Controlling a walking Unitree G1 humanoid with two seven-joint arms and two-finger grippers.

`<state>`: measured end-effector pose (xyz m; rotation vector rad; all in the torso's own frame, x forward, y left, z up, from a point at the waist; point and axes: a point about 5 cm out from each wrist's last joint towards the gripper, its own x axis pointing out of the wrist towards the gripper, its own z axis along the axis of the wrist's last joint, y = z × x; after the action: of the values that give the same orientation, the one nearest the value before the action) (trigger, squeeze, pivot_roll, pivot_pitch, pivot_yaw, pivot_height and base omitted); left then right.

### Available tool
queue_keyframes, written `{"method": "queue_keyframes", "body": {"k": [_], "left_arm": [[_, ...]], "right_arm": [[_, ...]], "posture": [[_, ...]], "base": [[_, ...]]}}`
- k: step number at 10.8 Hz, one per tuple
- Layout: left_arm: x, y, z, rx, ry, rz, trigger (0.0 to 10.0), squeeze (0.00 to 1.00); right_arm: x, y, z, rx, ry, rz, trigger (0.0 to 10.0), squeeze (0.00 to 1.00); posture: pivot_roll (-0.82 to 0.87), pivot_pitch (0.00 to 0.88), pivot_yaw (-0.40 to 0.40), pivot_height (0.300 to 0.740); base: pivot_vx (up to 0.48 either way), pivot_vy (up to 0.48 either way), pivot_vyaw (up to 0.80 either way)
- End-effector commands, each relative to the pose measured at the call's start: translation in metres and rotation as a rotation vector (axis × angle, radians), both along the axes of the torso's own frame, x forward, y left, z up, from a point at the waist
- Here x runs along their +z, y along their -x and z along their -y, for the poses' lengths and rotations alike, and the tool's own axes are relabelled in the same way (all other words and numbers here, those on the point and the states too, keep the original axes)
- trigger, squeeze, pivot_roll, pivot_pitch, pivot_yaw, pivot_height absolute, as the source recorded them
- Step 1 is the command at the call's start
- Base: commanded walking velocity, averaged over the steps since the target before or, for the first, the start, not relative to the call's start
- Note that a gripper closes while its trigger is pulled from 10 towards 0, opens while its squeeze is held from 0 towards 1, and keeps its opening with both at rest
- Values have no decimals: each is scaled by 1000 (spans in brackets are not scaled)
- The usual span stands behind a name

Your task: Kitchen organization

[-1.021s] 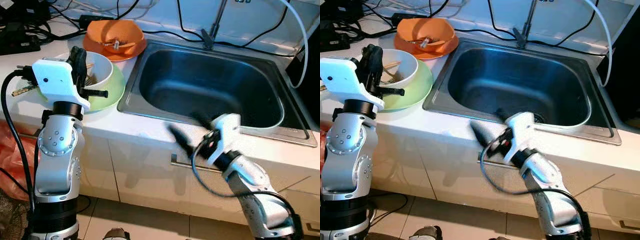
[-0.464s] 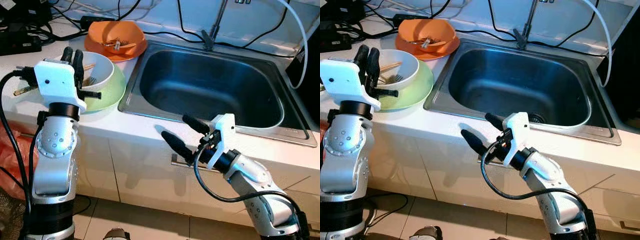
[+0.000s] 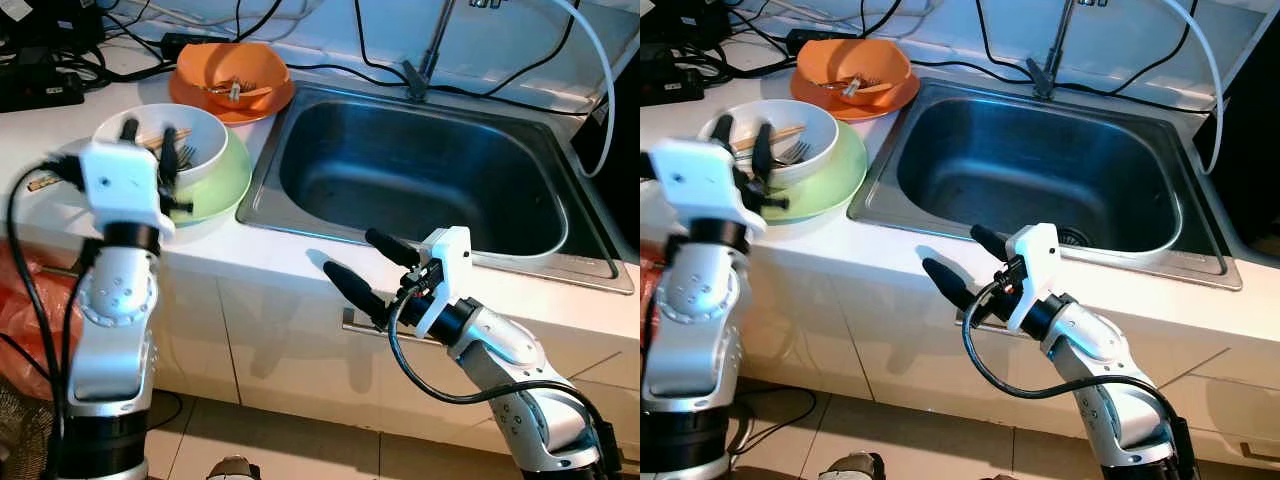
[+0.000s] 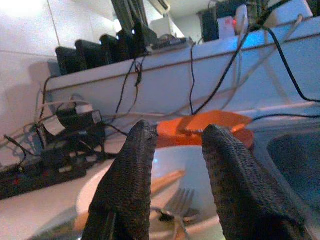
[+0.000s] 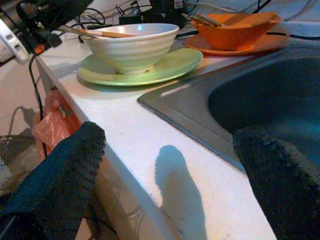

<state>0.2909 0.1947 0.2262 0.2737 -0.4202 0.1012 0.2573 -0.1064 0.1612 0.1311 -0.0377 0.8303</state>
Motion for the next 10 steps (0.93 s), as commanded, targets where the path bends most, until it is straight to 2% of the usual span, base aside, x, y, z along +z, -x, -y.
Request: {"method": "queue_keyframes", "body": {"k": [1, 4, 5, 6, 10], "left_arm": [[-3, -1, 2, -14, 2, -13, 10000, 0], [0, 1, 4, -45, -27, 6, 10000, 0], [2, 5, 4, -63, -53, 16, 10000, 0], [1, 8, 3, -70, -65, 15, 10000, 0], [-10, 14, 7, -93, -75, -7, 10000, 0]], "right_arm": [[5, 0, 3, -2, 5, 17, 10000, 0], [6, 1, 1, 14, -13, 5, 10000, 0], [10, 5, -2, 88, -30, -12, 10000, 0], [12, 7, -2, 110, -30, -11, 10000, 0], [15, 3, 0, 63, -32, 2, 10000, 0]], "posture": [[101, 86, -67, 740], [106, 86, -67, 740], [107, 87, -66, 740], [107, 88, -66, 740], [104, 91, -70, 740]], "base": [[0, 0, 0], [0, 0, 0], [0, 0, 0], [0, 0, 0], [0, 0, 0]]}}
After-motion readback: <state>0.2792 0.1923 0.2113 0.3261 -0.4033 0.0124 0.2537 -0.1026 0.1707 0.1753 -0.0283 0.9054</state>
